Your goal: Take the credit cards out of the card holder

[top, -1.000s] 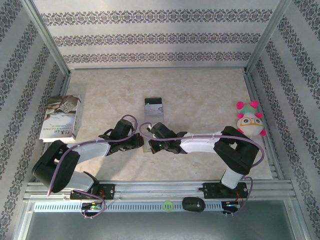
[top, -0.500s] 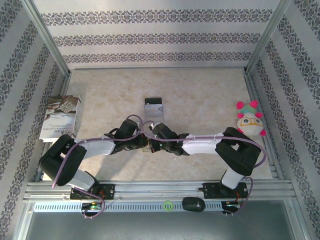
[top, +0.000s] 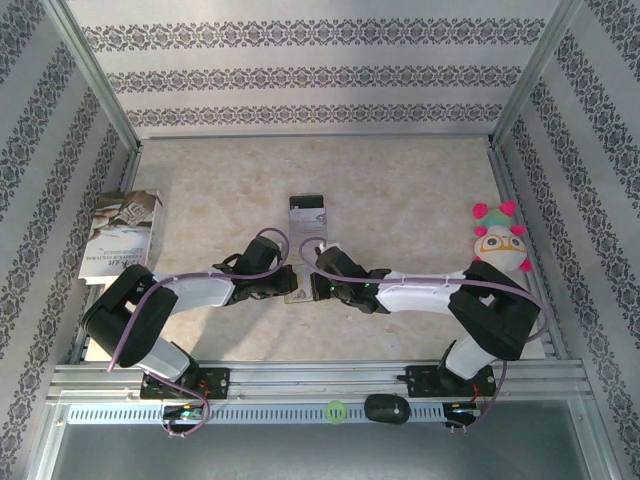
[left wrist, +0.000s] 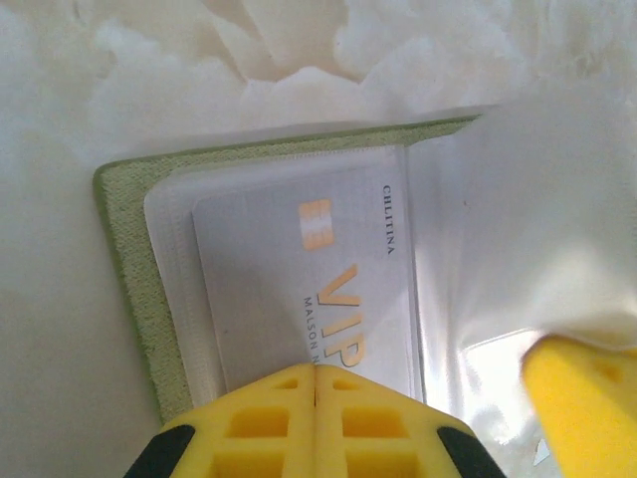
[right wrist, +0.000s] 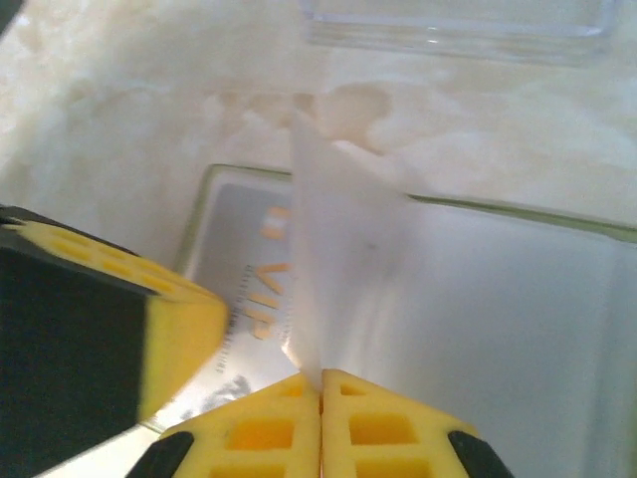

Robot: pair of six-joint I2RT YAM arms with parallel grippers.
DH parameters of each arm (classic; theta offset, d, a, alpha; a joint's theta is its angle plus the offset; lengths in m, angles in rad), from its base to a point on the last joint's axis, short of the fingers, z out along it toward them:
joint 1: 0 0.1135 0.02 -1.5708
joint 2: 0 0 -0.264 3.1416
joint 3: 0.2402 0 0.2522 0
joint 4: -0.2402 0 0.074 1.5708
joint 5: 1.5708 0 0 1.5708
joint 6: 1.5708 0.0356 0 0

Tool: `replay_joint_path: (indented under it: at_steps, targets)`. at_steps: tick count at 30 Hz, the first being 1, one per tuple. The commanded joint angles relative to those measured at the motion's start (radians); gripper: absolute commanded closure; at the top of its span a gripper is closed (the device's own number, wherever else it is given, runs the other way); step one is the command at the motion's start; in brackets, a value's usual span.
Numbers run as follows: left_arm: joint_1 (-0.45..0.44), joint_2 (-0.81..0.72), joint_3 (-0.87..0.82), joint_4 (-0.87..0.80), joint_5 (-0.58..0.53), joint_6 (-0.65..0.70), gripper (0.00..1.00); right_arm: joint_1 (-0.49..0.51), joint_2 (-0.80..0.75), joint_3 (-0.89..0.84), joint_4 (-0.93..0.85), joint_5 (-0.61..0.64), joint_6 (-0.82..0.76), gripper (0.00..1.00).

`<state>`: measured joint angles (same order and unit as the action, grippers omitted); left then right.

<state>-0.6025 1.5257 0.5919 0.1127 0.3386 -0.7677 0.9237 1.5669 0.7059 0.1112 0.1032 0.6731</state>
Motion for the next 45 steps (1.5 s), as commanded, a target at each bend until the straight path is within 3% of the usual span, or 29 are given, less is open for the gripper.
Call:
replay_joint_path:
  at_steps: [1, 12, 17, 22, 25, 37, 45]
  targets:
    - [-0.006, 0.02, 0.016, -0.047, -0.014, 0.023, 1.0, -0.021, -0.051, -0.033, -0.083, 0.102, 0.075, 0.87]
    - [-0.005, 0.039, 0.038, -0.043, 0.006, 0.039, 1.0, -0.065, -0.201, -0.066, -0.189, 0.128, 0.107, 0.73]
    - [-0.005, 0.039, 0.038, -0.031, 0.007, 0.037, 1.0, -0.099, -0.242, -0.016, -0.15, -0.057, -0.032, 0.77]
    - [-0.005, 0.03, 0.035, -0.028, 0.009, 0.029, 1.0, -0.123, -0.112, 0.127, -0.183, -0.293, -0.089, 0.82]
    - [-0.004, 0.017, 0.027, -0.033, 0.005, 0.027, 1.0, -0.122, -0.029, 0.15, -0.179, -0.33, -0.063, 0.85]
    - [-0.005, 0.011, 0.021, -0.031, 0.004, 0.024, 1.0, -0.121, -0.019, -0.04, -0.175, -0.202, 0.012, 0.93]
    - [-0.003, 0.001, 0.025, -0.039, 0.003, 0.027, 1.0, -0.117, -0.071, -0.059, -0.178, -0.148, 0.021, 0.91]
